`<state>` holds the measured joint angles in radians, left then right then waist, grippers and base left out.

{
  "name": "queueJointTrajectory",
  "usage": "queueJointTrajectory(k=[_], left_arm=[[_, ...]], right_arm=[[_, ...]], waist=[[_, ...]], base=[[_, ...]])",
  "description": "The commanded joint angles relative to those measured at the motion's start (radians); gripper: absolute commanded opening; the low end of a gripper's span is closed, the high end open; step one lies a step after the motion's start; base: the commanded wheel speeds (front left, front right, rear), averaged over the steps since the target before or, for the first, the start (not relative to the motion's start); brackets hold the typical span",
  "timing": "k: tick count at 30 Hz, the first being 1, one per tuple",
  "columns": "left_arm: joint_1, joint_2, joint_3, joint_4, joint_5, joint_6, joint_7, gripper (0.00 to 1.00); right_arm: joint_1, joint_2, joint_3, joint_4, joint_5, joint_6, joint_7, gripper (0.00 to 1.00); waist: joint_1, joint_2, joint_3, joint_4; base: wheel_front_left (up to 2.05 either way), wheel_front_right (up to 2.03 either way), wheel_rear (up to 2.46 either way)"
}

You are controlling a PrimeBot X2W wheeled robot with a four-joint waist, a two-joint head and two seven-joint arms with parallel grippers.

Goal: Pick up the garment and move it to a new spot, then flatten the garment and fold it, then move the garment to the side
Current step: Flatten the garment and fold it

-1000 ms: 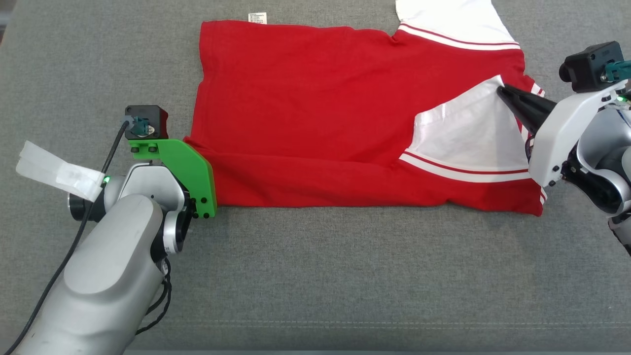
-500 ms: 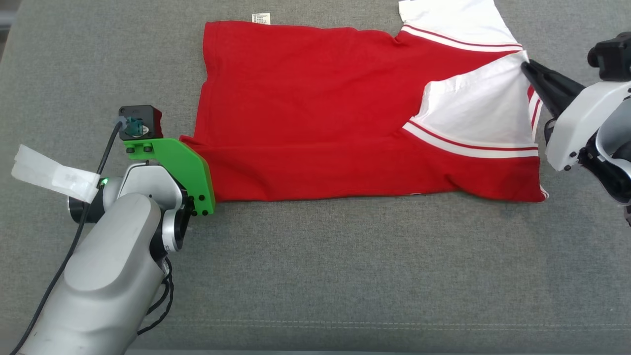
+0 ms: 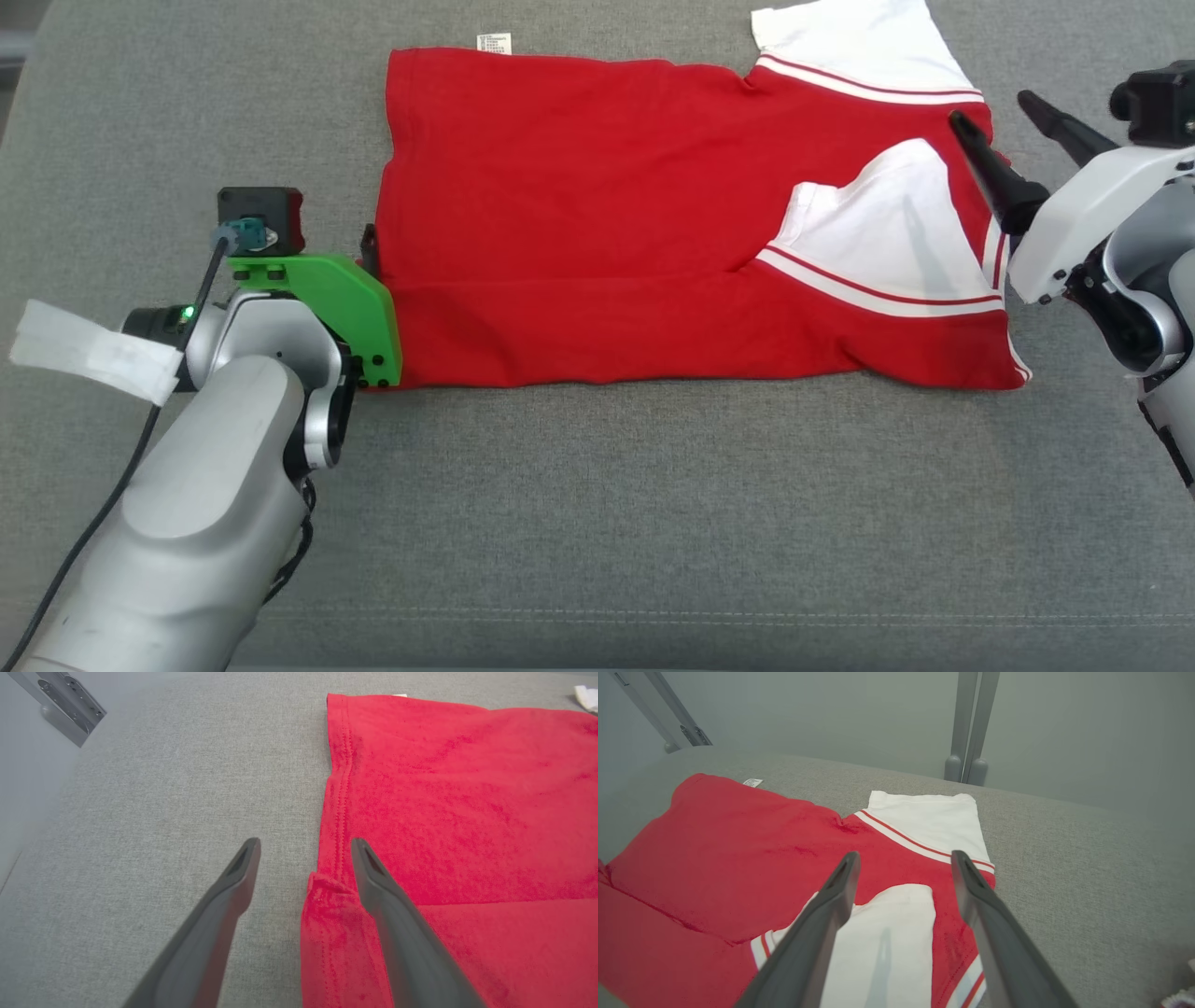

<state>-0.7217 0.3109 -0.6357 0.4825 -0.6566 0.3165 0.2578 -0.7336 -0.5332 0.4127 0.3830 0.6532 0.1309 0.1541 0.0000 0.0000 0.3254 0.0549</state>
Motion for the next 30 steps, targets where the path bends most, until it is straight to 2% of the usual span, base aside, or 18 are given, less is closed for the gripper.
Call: queueJointTrajectory(k=[1,7,10,16,18,21,26,30], left_arm=[[-0.006,0.017,0.007,0.002,0.017,-0.005,-0.035,1.00],[0.076,0.043,0.000,-0.022,0.049,0.016,-0.144,1.00],[0.135,0.057,-0.012,-0.052,0.065,0.030,-0.185,1.00],[0.233,0.065,-0.013,-0.096,0.072,0.066,-0.253,1.00],[0.256,0.058,-0.009,-0.103,0.070,0.077,-0.281,1.00],[0.286,0.046,0.001,-0.097,0.066,0.090,-0.334,1.00],[0.316,0.021,0.023,-0.071,0.048,0.087,-0.422,1.00],[0.321,0.012,0.025,-0.035,0.041,0.074,-0.442,1.00]], right_arm=[[0.001,0.013,-0.035,0.025,-0.012,-0.001,-0.011,1.00],[0.088,0.100,-0.210,0.097,-0.137,0.000,0.074,1.00],[0.159,0.145,-0.334,0.065,-0.249,-0.001,0.103,1.00],[0.320,0.338,-0.551,-0.097,-0.451,-0.001,0.191,1.00],[0.372,0.396,-0.587,-0.167,-0.502,-0.001,0.212,1.00],[0.434,0.447,-0.614,-0.245,-0.540,-0.001,0.230,1.00],[0.502,0.480,-0.640,-0.290,-0.555,0.000,0.235,1.00],[0.516,0.482,-0.641,-0.273,-0.525,0.000,0.221,1.00]], waist=[[0.0000,0.0000,-0.012,-0.001],[0.0000,0.0000,-0.058,-0.005],[0.0000,0.0000,-0.079,-0.013],[0.0000,0.0000,-0.106,-0.026],[0.0000,0.0000,-0.111,-0.031],[0.0000,0.0000,-0.118,-0.036],[0.0000,0.0000,-0.122,-0.044],[0.0000,0.0000,-0.118,-0.046]], base=[[0.00,0.00,0.00],[0.00,0.00,0.00],[0.00,0.00,0.00],[0.00,0.00,0.00],[0.00,0.00,0.00],[0.00,0.00,0.00],[0.00,0.00,0.00],[0.00,0.00,0.00]])
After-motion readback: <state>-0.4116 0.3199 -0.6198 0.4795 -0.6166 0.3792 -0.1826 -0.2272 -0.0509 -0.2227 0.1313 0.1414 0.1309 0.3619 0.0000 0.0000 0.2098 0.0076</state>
